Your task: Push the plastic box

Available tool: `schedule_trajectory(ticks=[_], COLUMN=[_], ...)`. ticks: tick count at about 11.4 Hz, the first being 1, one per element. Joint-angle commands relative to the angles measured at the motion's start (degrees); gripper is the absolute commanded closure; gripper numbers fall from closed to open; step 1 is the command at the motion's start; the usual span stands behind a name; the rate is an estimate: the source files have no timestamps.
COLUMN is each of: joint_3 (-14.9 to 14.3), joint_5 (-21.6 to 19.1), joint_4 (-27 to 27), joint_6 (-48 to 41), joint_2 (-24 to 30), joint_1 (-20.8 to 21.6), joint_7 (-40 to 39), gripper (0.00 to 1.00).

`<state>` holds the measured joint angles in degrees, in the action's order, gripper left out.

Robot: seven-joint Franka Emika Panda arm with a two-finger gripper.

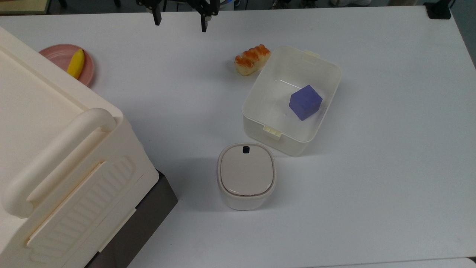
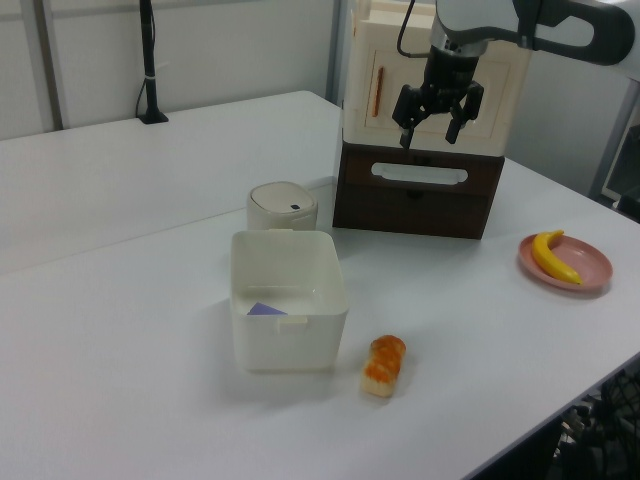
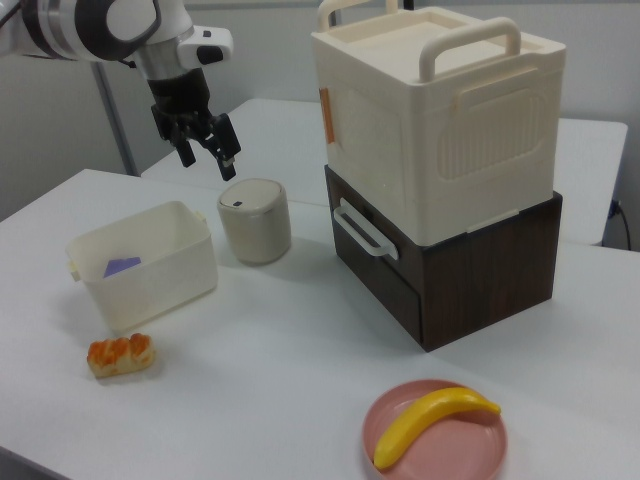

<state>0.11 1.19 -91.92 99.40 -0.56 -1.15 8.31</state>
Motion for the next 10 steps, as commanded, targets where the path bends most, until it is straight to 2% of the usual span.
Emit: schedule_trajectory(ticks=[1, 10], joint_3=[-0.38, -0.47], joint_5=[-1.01, -2.06], joint_4=[0.33, 1.03], joint_6=[-5.32, -5.01], joint_2=[0.39, 0.47], joint_1=[0.27, 0.10], joint_7=[-1.28, -1.98], gripper=[0.00, 0.00])
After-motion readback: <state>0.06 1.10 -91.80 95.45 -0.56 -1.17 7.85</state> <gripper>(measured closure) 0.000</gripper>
